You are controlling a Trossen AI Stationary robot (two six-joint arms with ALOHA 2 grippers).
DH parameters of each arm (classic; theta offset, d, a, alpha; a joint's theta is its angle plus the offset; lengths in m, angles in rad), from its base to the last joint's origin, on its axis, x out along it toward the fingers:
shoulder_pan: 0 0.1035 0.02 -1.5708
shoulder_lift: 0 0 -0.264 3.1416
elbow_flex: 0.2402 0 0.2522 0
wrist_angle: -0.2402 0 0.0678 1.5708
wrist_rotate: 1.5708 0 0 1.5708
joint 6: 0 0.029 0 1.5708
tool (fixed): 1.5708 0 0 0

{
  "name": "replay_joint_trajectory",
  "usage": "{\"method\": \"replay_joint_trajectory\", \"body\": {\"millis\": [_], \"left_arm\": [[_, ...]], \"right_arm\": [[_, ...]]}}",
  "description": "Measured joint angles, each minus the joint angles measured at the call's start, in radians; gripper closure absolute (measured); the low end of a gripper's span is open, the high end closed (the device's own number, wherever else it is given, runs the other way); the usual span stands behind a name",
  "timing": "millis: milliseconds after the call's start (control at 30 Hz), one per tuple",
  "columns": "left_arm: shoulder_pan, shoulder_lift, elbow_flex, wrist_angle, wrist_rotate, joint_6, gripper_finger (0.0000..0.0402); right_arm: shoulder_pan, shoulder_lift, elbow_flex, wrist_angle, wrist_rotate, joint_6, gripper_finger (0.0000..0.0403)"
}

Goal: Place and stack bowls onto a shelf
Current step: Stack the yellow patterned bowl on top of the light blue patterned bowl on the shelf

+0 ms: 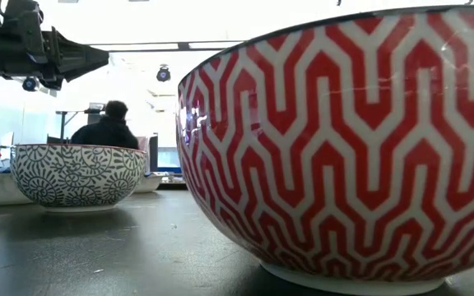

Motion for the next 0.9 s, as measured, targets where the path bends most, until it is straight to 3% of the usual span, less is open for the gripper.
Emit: {"method": "replay_joint_trajectory", "body": {"millis": [200, 333, 500, 633, 800, 900], "left_arm": [[0.000, 0.002, 0.000, 0.001, 0.000, 0.000, 0.0267], [0.000, 0.002, 0.000, 0.001, 0.000, 0.000, 0.0267], [0.000, 0.002, 0.000, 0.001, 0.000, 0.000, 0.0267], [0.000, 0.002, 0.000, 0.001, 0.000, 0.000, 0.0267], [0.000, 0.002, 0.000, 0.001, 0.000, 0.000, 0.0267], [0.000, 0.002, 0.000, 0.001, 0.000, 0.000, 0.0267]], "right_arm": [[-0.001, -0.050, -0.001, 0.015, 0.024, -0.059, 0.0388], [-0.003, -0.095, -0.001, 0.019, 0.123, -0.146, 0.0389], [-0.003, -0.177, 0.000, 0.018, 0.312, -0.304, 0.0389], [-0.012, -0.244, 0.013, -0.012, 0.533, -0.415, 0.0389], [-0.050, -0.306, 0.017, -0.174, 0.772, -0.458, 0.0389], [-0.090, -0.331, 0.016, -0.323, 0.819, -0.423, 0.0389]]}}
